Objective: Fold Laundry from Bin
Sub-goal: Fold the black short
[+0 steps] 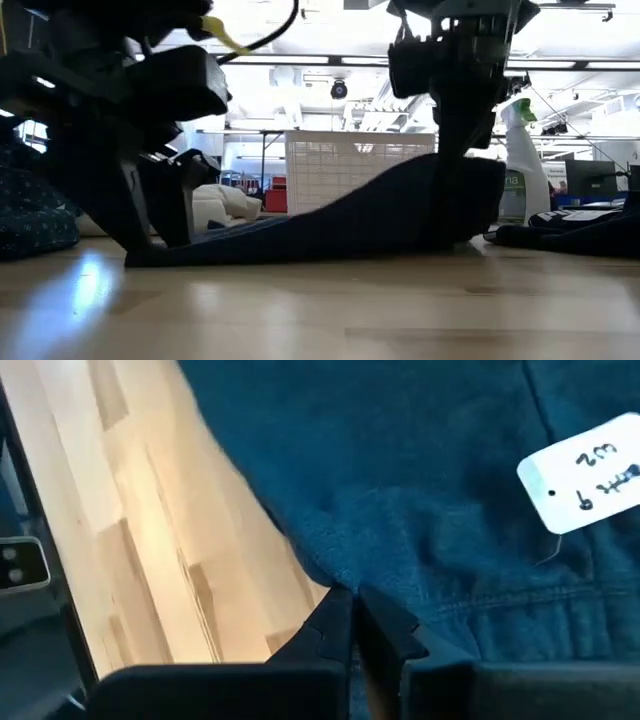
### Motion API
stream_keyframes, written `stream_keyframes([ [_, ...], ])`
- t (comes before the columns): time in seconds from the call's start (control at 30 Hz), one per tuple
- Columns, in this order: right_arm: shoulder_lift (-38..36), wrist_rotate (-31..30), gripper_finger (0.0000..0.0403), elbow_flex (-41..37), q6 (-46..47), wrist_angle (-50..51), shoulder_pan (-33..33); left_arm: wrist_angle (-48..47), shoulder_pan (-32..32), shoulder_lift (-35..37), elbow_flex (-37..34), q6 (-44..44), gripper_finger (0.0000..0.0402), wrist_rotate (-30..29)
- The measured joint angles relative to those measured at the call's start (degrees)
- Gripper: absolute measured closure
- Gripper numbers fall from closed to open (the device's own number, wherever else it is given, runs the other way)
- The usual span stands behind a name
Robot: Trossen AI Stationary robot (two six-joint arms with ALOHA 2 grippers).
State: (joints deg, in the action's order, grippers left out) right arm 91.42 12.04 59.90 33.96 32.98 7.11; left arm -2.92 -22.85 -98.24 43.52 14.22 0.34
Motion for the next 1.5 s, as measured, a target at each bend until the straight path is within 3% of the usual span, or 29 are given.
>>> stream_keyframes([
  [0.17,-0.01,-0.41,0.0402,-0.48,2.11,-1.31,0.0,1.64,-1.69,-0.11,-0.43,1.16,0.0247,-1.44],
  [0.4,-1.07,-0.21,0.0388,-0.42,-2.22,-1.66,0.11,-0.82,-1.93,1.17,-0.56,9.39,0.0388,3.95],
  [0.53,-1.16,1.47,0.0323,-0.42,-9.86,-0.16,0.93,-2.68,-1.97,3.9,-0.74,11.71,0.0389,4.53],
  [0.7,-1.2,-2.53,0.0228,-3.02,-22.42,-1.7,6.96,-3.64,-1.97,5.6,-0.67,13.84,0.0397,5.2],
  [0.83,-1.2,-3.56,0.0192,-8.45,-28.13,-11.14,12.56,-4.14,-1.97,5.6,-0.67,15.32,0.0399,5.38],
  [0.9,-1.2,-6.91,0.0189,-11.31,-29.16,-14.49,15.4,-4.52,-1.92,5.6,-0.67,15.59,0.04,5.37],
  [1.03,-1.18,-17.5,0.0204,-17.16,-29.53,-21.28,19.46,-5.24,-1.94,5.62,-0.67,15.62,0.04,5.47],
  [1.23,-1.14,-18.66,0.0262,-23.24,-30.16,-32.77,20.87,-5.06,-0.81,5.64,-0.65,15.88,0.0401,8.57],
  [1.5,-1.07,-20.0,0.0391,-21.78,-23.25,-30.8,20.65,-4.96,-0.29,8.24,-0.63,18.71,0.0401,10.57],
])
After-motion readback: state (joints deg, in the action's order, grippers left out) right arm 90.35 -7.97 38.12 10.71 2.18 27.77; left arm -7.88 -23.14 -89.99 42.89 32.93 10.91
